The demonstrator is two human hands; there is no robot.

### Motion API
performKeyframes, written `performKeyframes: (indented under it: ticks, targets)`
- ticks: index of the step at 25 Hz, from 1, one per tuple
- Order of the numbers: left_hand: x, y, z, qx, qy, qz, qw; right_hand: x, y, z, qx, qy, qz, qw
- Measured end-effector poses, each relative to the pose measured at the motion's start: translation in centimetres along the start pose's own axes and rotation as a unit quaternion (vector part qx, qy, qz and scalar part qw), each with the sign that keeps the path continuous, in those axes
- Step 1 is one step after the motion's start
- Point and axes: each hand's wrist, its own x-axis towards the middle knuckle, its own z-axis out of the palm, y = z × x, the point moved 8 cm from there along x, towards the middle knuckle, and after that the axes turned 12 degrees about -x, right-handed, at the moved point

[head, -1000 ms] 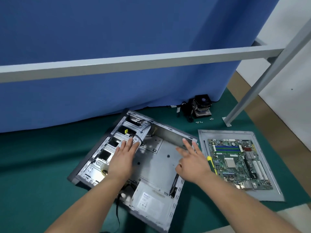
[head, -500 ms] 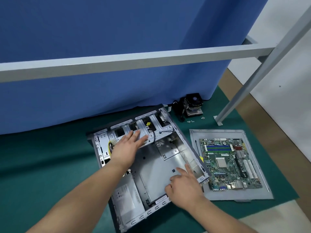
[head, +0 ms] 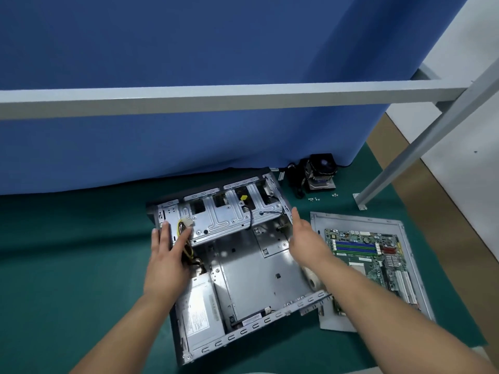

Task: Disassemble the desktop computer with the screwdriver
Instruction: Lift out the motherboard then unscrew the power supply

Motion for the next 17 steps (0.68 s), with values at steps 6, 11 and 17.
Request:
performKeyframes:
  ticks: [6, 11, 17]
  targets:
    - [2.0, -0.1, -0.3, 0.013, -0.005, 0.005, 1.0, 0.7, 0.6, 0.0, -0.009, -0.003, 0.027, 1.0]
    - [4.9, 1.3, -0.7, 0.072, -0.059, 0.067, 0.993, -1.8, 1.3, 1.9, 0.013, -0.008, 0.049, 0.999]
    - [6.7, 3.5, -0.5, 0.043, -0.134, 0.099, 0.985, -3.3, 2.1, 2.8, 0.033, 0.02, 0.101, 0.994]
